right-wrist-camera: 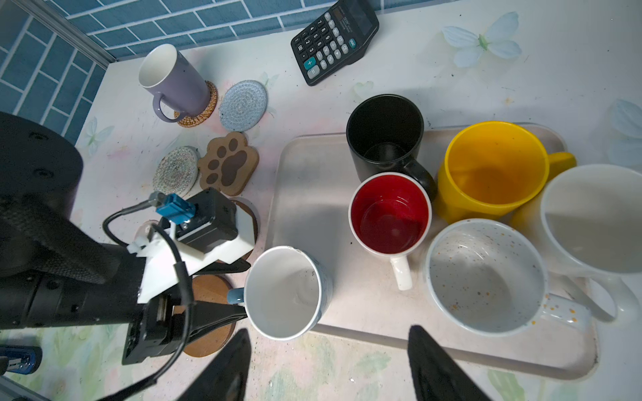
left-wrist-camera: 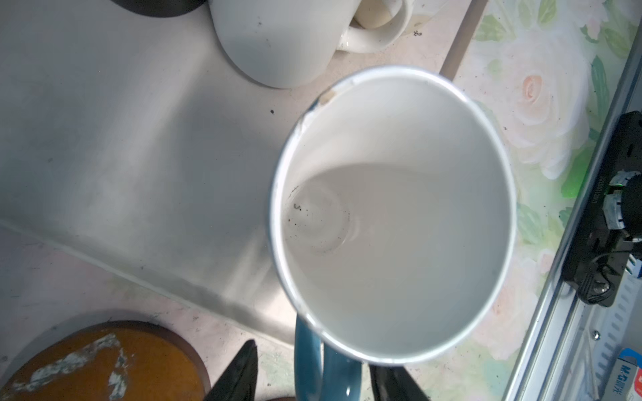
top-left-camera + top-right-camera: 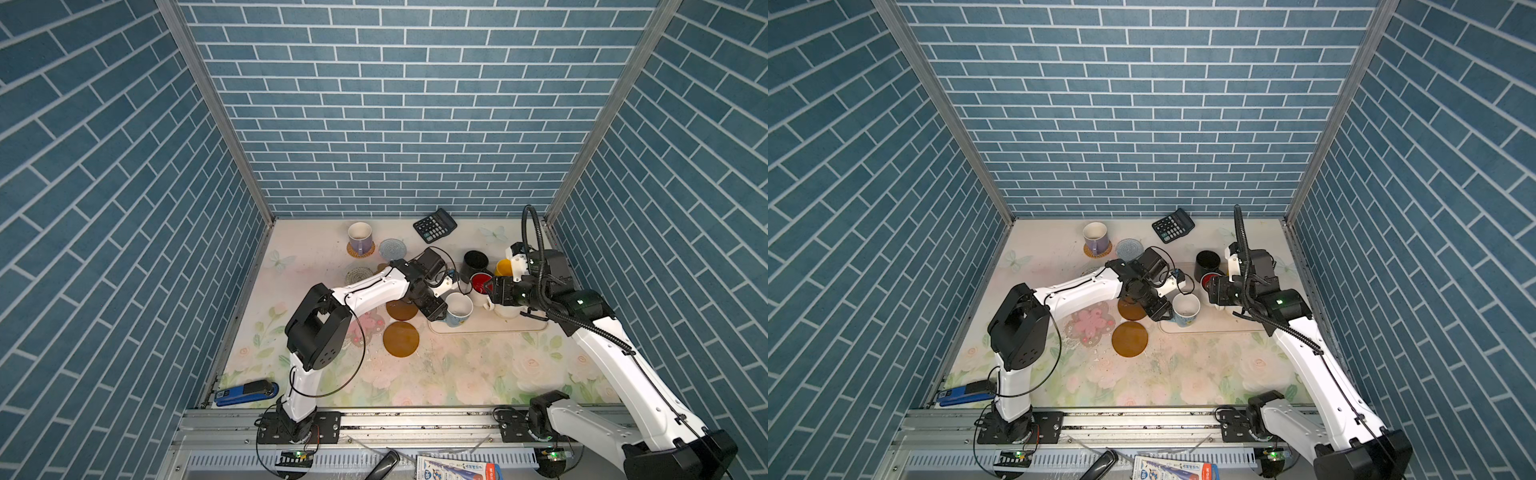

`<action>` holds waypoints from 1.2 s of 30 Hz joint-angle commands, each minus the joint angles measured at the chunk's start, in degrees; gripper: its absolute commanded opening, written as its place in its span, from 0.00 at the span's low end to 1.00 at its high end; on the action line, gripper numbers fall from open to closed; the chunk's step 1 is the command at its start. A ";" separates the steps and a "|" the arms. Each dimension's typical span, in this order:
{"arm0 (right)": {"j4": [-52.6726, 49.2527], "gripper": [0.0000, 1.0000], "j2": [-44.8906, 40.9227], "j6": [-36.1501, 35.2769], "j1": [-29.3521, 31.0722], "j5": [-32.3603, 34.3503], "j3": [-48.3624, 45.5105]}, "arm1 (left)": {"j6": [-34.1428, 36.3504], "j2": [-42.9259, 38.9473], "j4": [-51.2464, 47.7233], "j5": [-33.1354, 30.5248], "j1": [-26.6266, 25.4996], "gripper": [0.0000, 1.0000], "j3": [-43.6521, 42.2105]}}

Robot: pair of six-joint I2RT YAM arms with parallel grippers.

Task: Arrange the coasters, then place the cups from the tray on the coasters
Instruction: 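Close the left gripper on the blue floral mug and lift it off the tray, then carry the blue floral mug with the left gripper over the glitter coaster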

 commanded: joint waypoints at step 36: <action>2.54 0.72 2.36 1.94 -0.63 -0.24 0.34 | -12.37 -11.16 -0.49 -27.13 2.70 0.00 -3.34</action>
